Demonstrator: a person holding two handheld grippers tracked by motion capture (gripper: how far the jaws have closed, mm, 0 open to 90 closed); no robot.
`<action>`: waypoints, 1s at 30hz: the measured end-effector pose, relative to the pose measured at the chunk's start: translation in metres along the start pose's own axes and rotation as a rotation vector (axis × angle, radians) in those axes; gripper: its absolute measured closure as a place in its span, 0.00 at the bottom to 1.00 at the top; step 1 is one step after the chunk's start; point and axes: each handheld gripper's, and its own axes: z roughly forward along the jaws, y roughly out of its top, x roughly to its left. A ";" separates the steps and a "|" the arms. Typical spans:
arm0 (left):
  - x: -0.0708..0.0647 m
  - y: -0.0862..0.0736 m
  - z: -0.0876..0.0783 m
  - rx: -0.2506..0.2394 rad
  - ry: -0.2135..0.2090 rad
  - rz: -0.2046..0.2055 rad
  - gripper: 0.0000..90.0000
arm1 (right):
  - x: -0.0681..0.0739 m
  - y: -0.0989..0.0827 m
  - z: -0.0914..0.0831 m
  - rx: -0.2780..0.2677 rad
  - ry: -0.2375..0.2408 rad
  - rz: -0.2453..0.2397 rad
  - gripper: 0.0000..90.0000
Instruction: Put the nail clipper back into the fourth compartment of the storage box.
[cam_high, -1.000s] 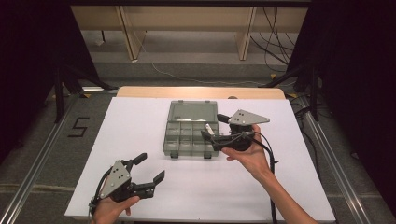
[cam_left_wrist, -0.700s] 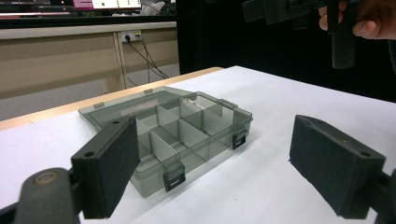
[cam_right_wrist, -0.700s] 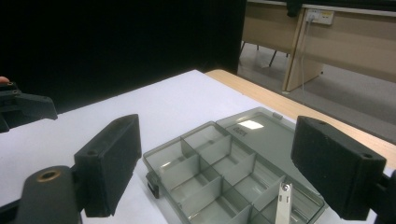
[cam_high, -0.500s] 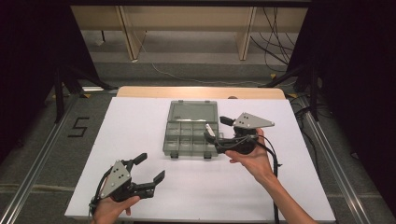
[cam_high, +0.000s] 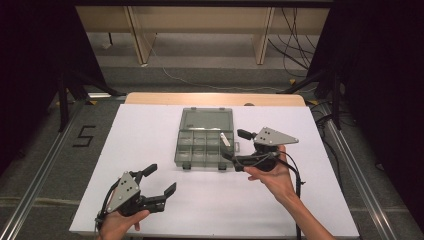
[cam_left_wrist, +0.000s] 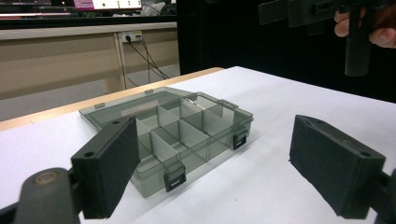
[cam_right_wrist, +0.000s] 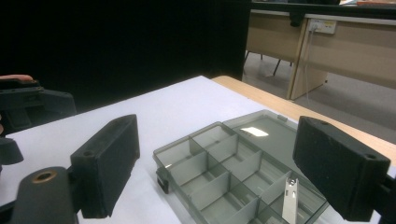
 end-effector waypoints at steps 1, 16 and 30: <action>0.000 0.000 0.000 0.000 0.000 0.000 0.17 | 0.000 0.000 -0.001 0.002 -0.002 -0.015 0.18; 0.000 0.000 0.000 0.001 -0.001 0.006 0.17 | 0.006 -0.015 -0.018 -0.012 -0.004 0.007 0.18; 0.001 0.000 0.001 -0.013 -0.008 0.015 0.17 | 0.007 -0.029 -0.031 -0.004 -0.009 0.024 0.18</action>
